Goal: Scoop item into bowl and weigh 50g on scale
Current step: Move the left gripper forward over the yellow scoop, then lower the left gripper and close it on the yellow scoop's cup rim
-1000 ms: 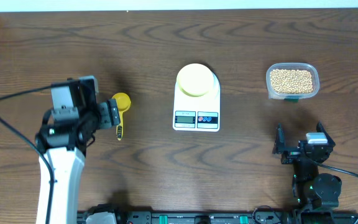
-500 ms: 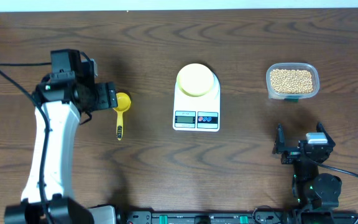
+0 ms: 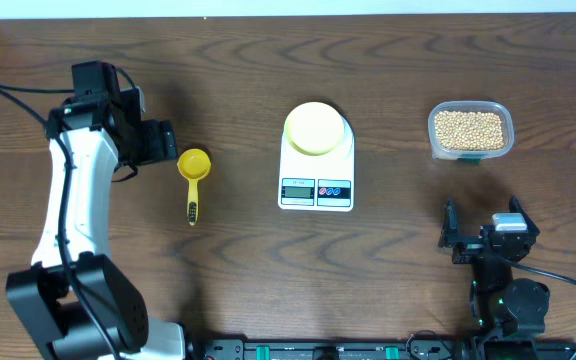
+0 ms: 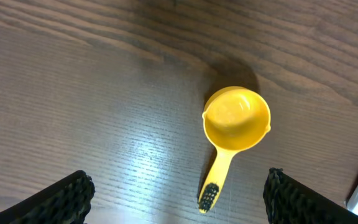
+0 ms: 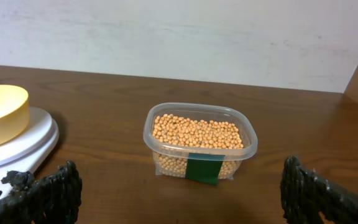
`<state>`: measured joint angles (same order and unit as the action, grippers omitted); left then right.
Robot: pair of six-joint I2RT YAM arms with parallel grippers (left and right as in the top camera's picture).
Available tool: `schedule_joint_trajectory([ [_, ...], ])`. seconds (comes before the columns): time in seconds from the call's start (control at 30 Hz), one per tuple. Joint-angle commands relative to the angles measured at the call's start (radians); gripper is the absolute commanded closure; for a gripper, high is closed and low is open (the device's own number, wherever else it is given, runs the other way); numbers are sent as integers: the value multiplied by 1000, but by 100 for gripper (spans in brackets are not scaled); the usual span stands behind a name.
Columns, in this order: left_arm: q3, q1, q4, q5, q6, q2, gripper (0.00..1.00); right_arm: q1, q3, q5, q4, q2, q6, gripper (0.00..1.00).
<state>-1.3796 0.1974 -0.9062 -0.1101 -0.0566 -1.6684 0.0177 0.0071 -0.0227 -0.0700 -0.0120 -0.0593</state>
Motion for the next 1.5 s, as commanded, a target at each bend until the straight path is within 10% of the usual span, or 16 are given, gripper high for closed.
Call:
schedule_joint_trajectory([
  [0.0, -36, 2, -16, -8, -28, -42, 11, -4, -2, -9, -3, 3, -9, 1],
  [1.47, -36, -42, 97, 33, -67, -309, 11, -4, -2, -9, -3, 3, -9, 1],
])
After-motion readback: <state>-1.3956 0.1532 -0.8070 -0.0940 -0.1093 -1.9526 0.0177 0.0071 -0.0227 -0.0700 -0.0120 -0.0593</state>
